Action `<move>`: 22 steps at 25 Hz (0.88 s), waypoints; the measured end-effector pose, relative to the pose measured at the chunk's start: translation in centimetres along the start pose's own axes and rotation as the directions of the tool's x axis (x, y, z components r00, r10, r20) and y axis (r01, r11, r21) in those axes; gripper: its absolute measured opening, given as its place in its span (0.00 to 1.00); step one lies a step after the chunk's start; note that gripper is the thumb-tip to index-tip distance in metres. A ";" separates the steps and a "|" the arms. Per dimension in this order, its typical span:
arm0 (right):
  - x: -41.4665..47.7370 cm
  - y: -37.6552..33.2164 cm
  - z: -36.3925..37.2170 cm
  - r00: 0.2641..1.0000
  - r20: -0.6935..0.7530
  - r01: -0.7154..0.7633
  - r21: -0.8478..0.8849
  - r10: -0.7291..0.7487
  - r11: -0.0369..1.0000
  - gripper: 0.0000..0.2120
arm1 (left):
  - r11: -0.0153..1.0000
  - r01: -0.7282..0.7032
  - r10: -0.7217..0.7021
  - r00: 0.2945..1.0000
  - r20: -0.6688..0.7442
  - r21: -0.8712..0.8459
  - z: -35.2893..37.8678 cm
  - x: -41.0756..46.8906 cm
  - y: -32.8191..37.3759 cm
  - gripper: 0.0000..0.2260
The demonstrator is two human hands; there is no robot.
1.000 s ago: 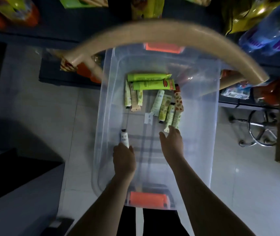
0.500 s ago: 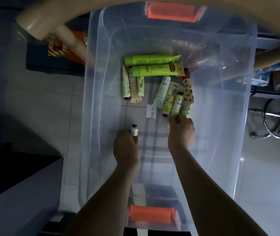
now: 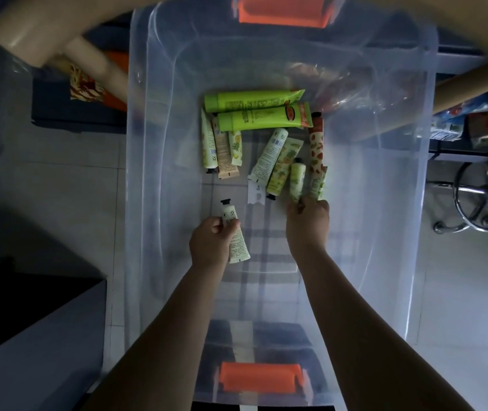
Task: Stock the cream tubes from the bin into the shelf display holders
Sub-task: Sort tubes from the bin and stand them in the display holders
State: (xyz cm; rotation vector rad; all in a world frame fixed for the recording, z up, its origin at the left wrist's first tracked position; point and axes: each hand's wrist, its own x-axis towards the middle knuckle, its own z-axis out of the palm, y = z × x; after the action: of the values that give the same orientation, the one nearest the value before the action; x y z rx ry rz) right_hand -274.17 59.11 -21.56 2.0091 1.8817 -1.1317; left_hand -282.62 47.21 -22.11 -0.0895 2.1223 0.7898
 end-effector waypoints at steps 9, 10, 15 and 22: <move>-3.6 -0.9 -3.6 0.982 0.171 0.000 0.427 -0.081 0.904 0.10 | 0.932 0.014 0.055 0.982 0.182 -0.362 -2.6 -2.6 7.0 0.03; -4.3 -1.4 -4.3 0.984 0.156 -0.009 0.523 -0.085 0.852 0.10 | 0.901 0.018 0.080 0.976 0.205 -0.434 -3.1 -3.3 7.8 0.02; -8.5 -4.5 -8.5 0.999 0.043 -0.042 0.808 0.011 0.588 0.07 | 0.695 0.091 0.211 0.923 0.323 -0.713 -7.2 -7.4 11.1 0.06; -15.9 -8.7 -15.4 0.994 0.020 -0.060 0.928 0.110 0.369 0.06 | 0.638 0.279 0.196 0.843 0.502 -0.717 -14.6 -14.9 16.6 0.17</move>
State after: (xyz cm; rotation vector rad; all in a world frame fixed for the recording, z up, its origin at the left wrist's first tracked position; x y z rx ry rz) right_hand -274.56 57.34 2.15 2.5361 1.0889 -2.5488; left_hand -288.75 49.11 3.80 -0.3325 1.1079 1.4674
